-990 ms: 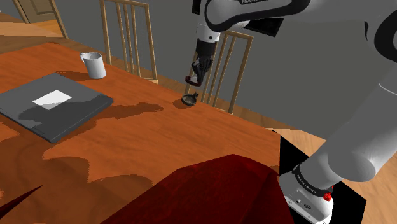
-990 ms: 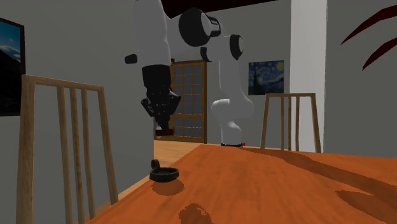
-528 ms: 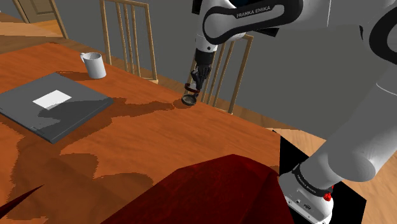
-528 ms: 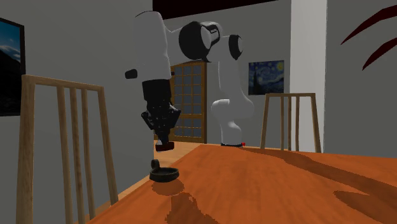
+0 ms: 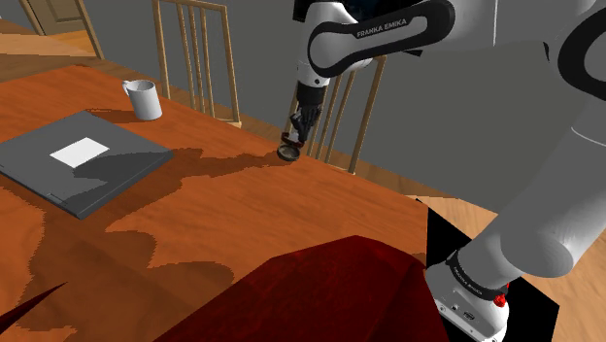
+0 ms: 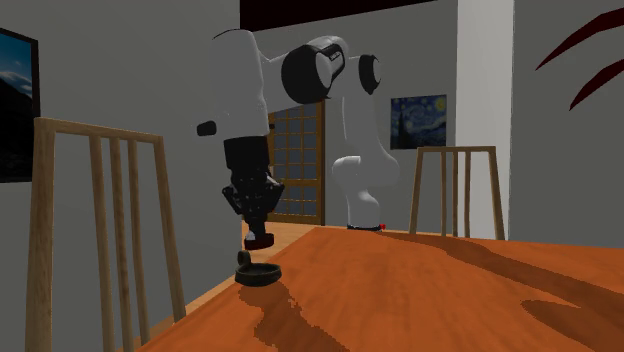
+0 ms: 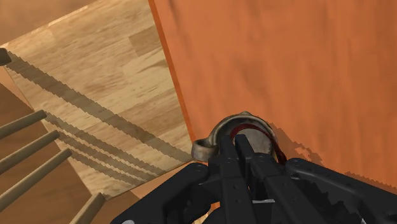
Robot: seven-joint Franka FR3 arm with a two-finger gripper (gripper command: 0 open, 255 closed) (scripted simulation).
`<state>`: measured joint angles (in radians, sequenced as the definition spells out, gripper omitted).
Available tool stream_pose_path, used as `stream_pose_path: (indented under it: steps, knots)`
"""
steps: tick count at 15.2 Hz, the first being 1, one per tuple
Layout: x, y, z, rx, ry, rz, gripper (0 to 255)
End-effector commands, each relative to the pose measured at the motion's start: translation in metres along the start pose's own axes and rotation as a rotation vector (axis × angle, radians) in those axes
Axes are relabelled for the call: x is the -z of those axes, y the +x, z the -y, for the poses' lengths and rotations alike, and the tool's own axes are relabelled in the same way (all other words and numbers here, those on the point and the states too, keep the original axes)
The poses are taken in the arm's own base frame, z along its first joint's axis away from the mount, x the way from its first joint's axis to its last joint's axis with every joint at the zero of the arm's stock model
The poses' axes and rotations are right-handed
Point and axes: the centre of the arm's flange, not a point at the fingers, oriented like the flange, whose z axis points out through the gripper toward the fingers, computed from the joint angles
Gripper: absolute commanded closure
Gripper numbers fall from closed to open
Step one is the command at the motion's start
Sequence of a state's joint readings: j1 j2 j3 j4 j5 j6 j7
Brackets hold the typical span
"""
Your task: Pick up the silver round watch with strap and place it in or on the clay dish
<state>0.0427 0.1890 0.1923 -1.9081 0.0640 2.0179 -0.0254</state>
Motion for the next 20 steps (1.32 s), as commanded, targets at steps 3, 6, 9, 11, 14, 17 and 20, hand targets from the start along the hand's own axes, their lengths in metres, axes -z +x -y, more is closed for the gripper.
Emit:
stream_pose_path:
  steps: [3, 6, 9, 11, 14, 17, 20]
  knots:
    - [0.000, 0.000, 0.000, 0.000, 0.000, 0.000, 0]
    - [0.000, 0.000, 0.000, 0.000, 0.000, 0.000, 0]
    - [0.013, 0.000, 0.000, 0.000, 0.000, 0.000, 0]
    - [0.039, 0.000, 0.000, 0.000, 0.000, 0.000, 0]
    - [0.050, 0.000, 0.000, 0.000, 0.000, 0.000, 0]
    - [0.050, 0.000, 0.000, 0.000, 0.000, 0.000, 0]
    - [0.050, 0.000, 0.000, 0.000, 0.000, 0.000, 0]
